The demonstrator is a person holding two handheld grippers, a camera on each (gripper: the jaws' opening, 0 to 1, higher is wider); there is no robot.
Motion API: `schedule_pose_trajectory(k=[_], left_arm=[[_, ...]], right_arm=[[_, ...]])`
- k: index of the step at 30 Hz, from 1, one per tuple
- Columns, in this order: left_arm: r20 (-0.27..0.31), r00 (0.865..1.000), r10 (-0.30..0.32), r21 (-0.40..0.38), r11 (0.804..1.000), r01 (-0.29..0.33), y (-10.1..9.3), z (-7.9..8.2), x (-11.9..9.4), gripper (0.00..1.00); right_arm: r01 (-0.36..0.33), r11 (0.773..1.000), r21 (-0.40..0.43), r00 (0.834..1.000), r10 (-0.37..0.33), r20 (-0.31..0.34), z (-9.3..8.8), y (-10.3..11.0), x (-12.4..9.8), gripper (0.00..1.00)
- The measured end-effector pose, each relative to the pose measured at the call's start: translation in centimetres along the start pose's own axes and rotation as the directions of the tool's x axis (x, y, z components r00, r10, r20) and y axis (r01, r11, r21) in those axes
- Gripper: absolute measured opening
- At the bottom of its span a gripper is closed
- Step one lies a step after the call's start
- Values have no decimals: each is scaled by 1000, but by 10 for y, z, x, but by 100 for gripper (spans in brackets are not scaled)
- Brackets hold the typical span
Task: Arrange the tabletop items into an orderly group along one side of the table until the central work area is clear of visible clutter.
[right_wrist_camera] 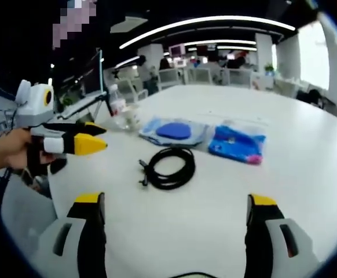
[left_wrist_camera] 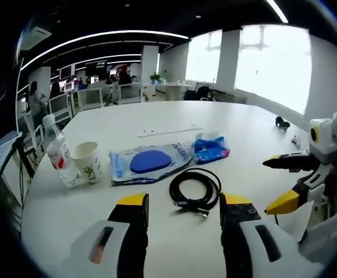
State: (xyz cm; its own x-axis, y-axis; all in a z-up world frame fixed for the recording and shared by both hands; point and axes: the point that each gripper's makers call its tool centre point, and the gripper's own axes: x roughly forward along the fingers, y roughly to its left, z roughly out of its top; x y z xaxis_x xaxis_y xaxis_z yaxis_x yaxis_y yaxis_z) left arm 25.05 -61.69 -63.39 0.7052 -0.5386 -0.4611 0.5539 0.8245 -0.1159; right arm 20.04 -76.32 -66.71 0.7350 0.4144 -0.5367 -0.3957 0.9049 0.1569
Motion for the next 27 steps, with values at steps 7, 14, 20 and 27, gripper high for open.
schedule_pose_trajectory(k=[7, 14, 20, 27], left_arm=[[13, 999, -33, 15, 999, 33, -12, 0, -11, 57], [35, 998, -43, 27, 999, 42, -13, 5, -23, 64], [48, 998, -45, 41, 998, 43, -15, 6, -31, 66], [46, 995, -90, 59, 994, 88, -29, -2, -47, 73]], right_arm=[[-30, 1000, -1, 998, 30, 61, 6, 7, -21, 100], [-36, 999, 10, 996, 35, 81, 5, 12, -38, 100], [-28, 999, 27, 996, 26, 83, -1, 14, -51, 100], [-43, 997, 71, 993, 34, 116, -1, 18, -68, 100]])
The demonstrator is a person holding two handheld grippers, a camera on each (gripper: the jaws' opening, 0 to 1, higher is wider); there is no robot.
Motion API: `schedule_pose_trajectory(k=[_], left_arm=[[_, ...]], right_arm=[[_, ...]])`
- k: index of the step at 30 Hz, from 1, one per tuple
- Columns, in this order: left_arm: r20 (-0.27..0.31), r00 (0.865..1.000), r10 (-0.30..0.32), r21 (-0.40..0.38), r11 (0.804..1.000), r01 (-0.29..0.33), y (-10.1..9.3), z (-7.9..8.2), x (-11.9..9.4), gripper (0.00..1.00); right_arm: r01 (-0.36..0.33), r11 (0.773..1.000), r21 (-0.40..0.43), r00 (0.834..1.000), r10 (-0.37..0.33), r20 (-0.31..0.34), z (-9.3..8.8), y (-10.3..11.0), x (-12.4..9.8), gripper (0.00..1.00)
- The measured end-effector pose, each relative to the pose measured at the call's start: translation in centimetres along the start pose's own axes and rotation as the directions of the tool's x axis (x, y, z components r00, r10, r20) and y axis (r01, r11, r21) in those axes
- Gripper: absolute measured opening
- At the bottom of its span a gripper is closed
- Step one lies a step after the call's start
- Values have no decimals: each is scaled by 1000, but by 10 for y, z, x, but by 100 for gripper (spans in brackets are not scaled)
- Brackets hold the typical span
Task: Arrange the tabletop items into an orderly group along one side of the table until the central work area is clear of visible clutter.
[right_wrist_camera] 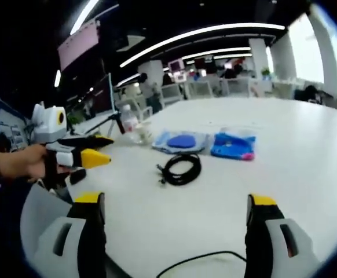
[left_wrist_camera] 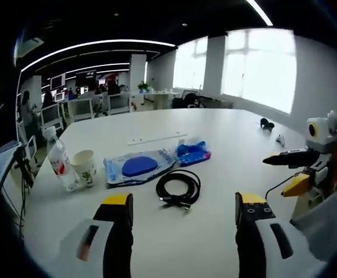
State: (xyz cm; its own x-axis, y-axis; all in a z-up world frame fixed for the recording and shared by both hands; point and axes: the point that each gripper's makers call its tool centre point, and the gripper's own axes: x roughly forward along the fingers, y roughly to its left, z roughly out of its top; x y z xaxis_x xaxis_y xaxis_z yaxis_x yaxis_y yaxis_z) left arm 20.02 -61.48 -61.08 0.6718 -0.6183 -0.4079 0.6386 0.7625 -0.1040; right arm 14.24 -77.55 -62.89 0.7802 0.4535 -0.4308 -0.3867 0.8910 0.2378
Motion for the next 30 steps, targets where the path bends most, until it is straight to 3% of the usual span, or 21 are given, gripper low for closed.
schedule_pose_trajectory(k=[15, 22, 27, 30], left_arm=[[-32, 998, -45, 35, 998, 46, -24, -23, -28, 87], [16, 1000, -17, 7, 1000, 17, -25, -18, -41, 88], [-10, 1000, -11, 16, 1000, 11, -26, -27, -50, 89], [26, 999, 18, 3, 1000, -18, -23, -21, -60, 90]], right_arm=[[-20, 1000, 0, 1000, 20, 10, -6, 22, -29, 100], [-17, 1000, 0, 999, 17, -28, -19, 28, -36, 100], [-12, 1000, -7, 1000, 12, 18, -8, 31, -40, 100], [-13, 1000, -8, 1000, 13, 8, -11, 36, -41, 100]])
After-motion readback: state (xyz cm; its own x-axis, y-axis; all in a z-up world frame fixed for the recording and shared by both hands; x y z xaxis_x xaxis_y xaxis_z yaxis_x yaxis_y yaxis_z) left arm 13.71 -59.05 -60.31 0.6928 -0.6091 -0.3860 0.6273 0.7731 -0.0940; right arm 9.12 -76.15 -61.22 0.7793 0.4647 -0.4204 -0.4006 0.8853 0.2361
